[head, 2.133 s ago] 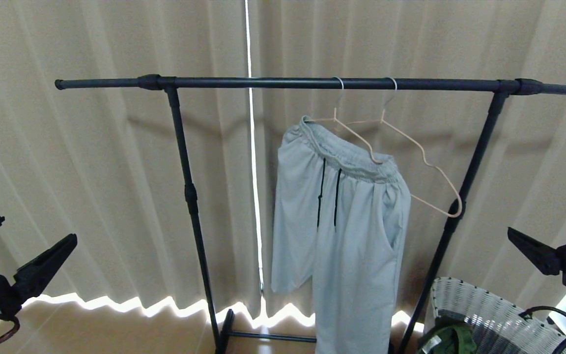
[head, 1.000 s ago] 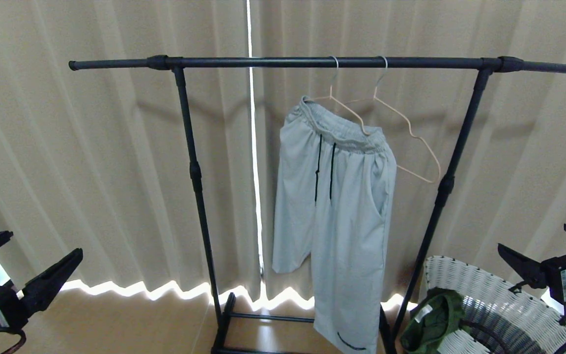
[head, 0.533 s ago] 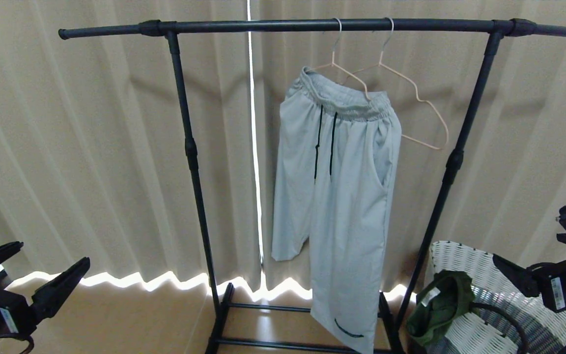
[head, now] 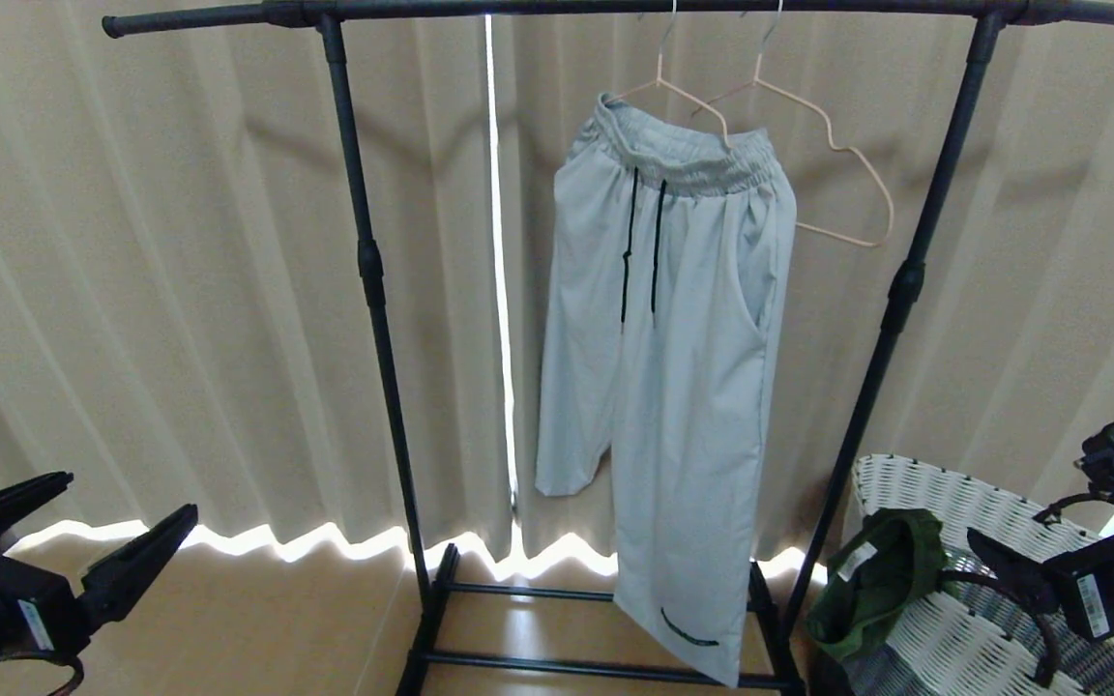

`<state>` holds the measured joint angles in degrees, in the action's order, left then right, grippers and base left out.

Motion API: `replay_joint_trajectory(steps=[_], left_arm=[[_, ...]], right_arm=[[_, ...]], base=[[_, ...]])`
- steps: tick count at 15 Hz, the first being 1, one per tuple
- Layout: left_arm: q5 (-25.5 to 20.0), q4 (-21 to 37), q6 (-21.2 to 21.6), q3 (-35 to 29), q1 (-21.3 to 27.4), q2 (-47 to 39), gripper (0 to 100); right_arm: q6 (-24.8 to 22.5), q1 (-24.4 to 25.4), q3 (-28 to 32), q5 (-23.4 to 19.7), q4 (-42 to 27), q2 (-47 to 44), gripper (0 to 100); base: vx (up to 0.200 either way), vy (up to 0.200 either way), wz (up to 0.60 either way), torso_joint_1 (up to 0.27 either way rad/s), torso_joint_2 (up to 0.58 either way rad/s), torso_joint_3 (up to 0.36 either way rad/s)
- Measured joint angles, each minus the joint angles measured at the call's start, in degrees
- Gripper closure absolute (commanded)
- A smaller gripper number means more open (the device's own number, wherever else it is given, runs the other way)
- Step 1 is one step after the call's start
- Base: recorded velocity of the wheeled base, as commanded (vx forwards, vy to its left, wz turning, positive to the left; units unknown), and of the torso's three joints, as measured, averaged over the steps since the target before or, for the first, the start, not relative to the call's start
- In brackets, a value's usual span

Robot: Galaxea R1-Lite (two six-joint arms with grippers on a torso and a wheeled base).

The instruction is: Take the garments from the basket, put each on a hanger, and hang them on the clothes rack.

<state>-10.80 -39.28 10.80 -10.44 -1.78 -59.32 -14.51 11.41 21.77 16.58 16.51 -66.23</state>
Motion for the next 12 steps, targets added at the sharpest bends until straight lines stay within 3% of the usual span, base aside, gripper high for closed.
replay_joint_trajectory(steps=[3, 5, 8, 12], left_arm=[[0.05, 0.0, -5.45, -0.26, 8.83, -0.11, 0], [0.07, 0.0, -6.4, -0.34, 13.15, -0.49, 0], [0.16, 0.01, -6.51, -0.34, 15.27, -1.05, 0], [0.16, -0.02, -6.27, 0.0, 15.73, -1.26, 0]], right_arm=[[0.01, 0.0, -0.39, -0.05, 0.0, 0.09, 0], [0.01, -0.01, -0.52, -0.05, 0.0, 0.09, 0], [0.01, 0.0, -0.63, -0.05, 0.0, 0.09, 0], [0.04, 0.0, -0.69, -0.07, -0.01, 0.11, 0]], base=[[0.0, 0.0, 0.0, 0.0, 0.0, 0.0], [0.0, 0.0, 0.0, 0.0, 0.0, 0.0], [0.0, 0.0, 0.0, 0.0, 0.0, 0.0], [0.0, -0.2, 0.0, -0.001, 0.0, 0.004]])
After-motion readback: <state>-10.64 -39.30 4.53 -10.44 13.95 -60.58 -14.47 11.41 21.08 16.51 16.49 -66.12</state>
